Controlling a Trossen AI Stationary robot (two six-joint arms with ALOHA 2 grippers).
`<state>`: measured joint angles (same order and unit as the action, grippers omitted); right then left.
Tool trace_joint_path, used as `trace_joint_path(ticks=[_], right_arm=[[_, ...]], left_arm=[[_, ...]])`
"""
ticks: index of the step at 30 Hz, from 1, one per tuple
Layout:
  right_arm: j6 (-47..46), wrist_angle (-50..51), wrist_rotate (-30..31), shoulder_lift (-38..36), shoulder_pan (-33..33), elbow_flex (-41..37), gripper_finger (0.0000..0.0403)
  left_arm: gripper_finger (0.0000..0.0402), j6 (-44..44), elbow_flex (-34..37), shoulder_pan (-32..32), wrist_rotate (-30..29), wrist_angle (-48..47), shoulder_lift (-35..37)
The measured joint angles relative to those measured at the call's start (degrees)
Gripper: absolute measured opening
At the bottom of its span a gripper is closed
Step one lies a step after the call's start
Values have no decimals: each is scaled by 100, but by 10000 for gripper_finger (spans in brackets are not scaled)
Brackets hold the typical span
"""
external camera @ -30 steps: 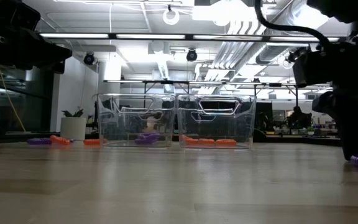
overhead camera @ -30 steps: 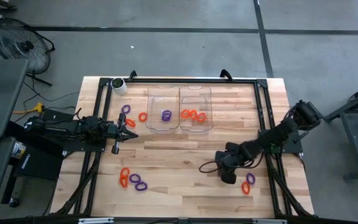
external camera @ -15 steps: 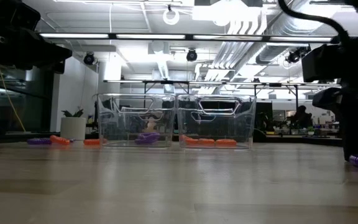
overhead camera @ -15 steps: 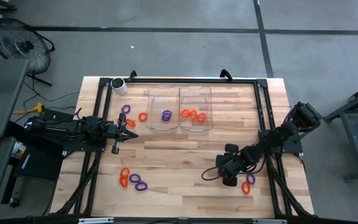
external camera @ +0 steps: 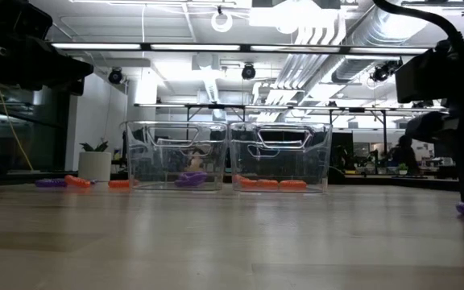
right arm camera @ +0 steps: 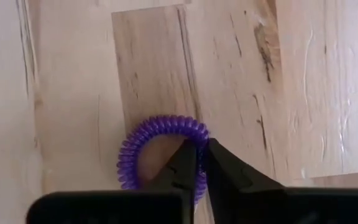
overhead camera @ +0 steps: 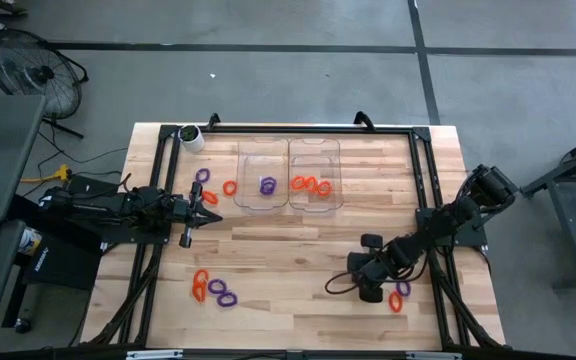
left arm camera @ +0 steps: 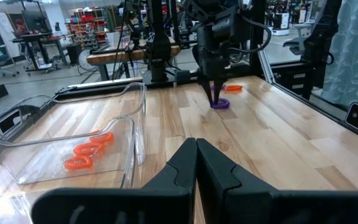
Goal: Sort spring keychains
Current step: Put the purple spring keychain into the left transparent bin
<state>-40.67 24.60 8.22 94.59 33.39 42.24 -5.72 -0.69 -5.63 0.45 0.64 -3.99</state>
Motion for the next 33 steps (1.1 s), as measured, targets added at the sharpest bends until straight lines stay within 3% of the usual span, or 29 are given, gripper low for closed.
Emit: trace_joint_path(ticks=[8, 17, 33], right_arm=[[-1002, -104, 446, -62, 12, 57, 7], [-1090, -92, 1394, -114, -165, 463, 2], [347, -275, 2128, -138, -1438, 1847, 0]], left_arm=[[1, 0, 0, -2, 0, -2, 0], [1, 0, 0, -1, 0, -2, 0], [1, 0, 0, 0, 1, 0, 1]])
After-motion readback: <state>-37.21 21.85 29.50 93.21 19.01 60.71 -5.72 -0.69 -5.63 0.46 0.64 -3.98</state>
